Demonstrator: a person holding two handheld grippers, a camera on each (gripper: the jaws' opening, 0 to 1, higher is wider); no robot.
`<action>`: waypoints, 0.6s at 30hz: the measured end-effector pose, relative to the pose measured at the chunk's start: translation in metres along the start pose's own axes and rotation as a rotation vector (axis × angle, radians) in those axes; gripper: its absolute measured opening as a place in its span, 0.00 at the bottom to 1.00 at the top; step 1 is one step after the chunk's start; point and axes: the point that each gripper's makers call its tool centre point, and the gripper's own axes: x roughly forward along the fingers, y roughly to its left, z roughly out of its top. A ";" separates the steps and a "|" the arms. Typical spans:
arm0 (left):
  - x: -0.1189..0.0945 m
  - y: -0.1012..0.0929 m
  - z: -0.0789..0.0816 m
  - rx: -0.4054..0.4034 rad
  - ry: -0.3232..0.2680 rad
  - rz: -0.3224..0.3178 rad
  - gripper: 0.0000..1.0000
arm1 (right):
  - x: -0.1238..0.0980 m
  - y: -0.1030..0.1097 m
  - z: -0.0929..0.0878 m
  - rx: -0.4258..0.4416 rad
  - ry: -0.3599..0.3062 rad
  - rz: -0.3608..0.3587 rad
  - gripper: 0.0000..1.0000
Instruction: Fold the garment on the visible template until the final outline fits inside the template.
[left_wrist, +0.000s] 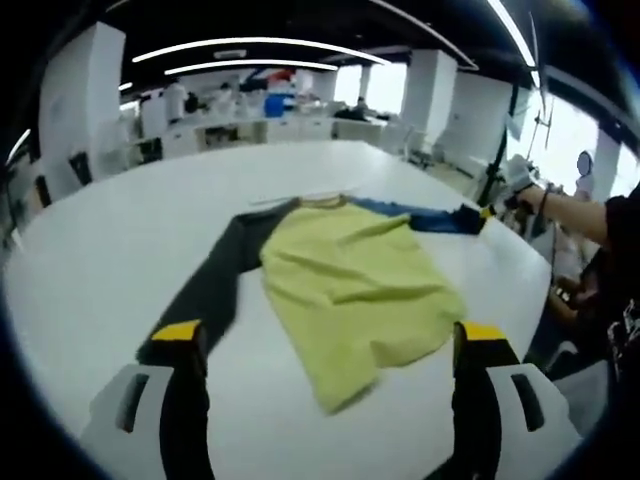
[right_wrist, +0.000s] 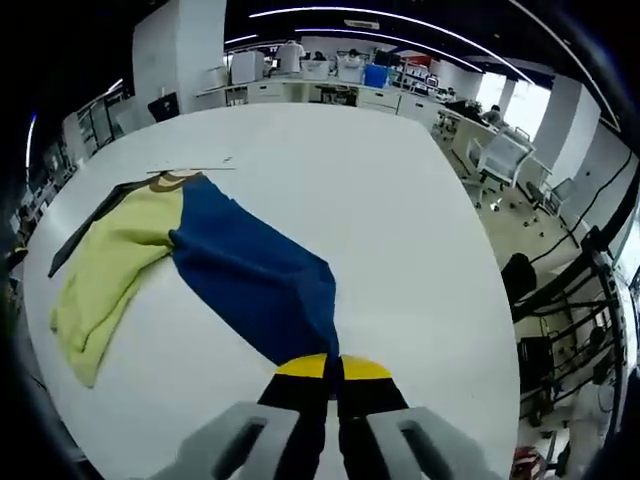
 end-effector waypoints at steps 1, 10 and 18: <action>0.000 0.000 0.000 0.005 -0.002 0.001 0.99 | 0.000 -0.003 0.000 0.012 -0.001 -0.004 0.00; -0.002 -0.004 0.006 0.033 -0.018 -0.007 0.99 | 0.003 -0.030 -0.010 0.057 0.030 -0.058 0.00; 0.000 -0.007 0.008 0.044 -0.022 -0.012 0.99 | 0.008 -0.044 -0.027 0.070 0.083 -0.105 0.00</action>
